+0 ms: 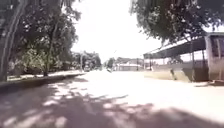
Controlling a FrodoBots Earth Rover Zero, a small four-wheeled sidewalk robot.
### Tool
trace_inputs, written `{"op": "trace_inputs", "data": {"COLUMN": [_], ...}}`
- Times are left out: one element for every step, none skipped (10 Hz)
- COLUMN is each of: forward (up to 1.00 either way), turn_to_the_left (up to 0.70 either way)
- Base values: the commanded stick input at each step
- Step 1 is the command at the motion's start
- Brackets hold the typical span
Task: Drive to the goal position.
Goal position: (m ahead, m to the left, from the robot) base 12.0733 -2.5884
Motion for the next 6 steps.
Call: {"op": "trace_inputs", "data": {"forward": [0.7, 0.7, 0.7, 0.7, 0.7, 0.7], "turn_to_the_left": [0.13, 0.08, 0.03, 0.0, 0.0, 0.0]}}
